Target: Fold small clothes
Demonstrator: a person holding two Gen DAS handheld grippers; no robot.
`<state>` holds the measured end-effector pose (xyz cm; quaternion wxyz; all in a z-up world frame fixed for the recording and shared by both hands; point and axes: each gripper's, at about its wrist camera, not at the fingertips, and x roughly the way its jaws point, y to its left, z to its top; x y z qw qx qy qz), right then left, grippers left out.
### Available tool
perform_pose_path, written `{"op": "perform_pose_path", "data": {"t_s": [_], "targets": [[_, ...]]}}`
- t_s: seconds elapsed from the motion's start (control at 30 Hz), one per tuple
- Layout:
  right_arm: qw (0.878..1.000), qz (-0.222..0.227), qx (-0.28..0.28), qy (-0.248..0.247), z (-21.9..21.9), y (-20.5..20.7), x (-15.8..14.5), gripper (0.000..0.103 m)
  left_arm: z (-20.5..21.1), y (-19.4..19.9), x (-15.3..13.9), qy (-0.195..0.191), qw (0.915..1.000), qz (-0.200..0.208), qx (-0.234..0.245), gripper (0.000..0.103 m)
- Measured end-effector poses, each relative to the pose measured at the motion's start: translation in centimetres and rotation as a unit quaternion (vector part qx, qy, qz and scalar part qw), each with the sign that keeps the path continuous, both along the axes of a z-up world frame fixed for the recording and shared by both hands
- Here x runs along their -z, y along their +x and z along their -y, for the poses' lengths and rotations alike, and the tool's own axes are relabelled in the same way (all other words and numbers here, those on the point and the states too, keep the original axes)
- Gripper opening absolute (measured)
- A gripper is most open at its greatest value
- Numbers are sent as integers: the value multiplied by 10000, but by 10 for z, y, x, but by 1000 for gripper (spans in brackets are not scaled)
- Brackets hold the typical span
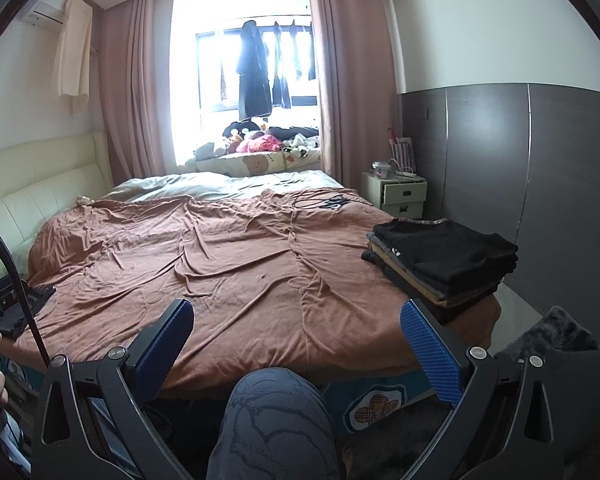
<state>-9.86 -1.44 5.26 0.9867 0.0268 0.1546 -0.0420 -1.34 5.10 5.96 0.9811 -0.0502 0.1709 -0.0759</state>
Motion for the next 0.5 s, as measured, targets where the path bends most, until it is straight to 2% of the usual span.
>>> {"op": "perform_pose_path", "data": {"t_s": [0.2,0.5], "targets": [[9998,-172,-103,-26,-9,0,15,103,-1,-5,17,48,9998,-96,-195,102],[9994,-240,-156,-197,-8,0,8,103,1,-9,24,109,9997,-5,-219,102]]}}
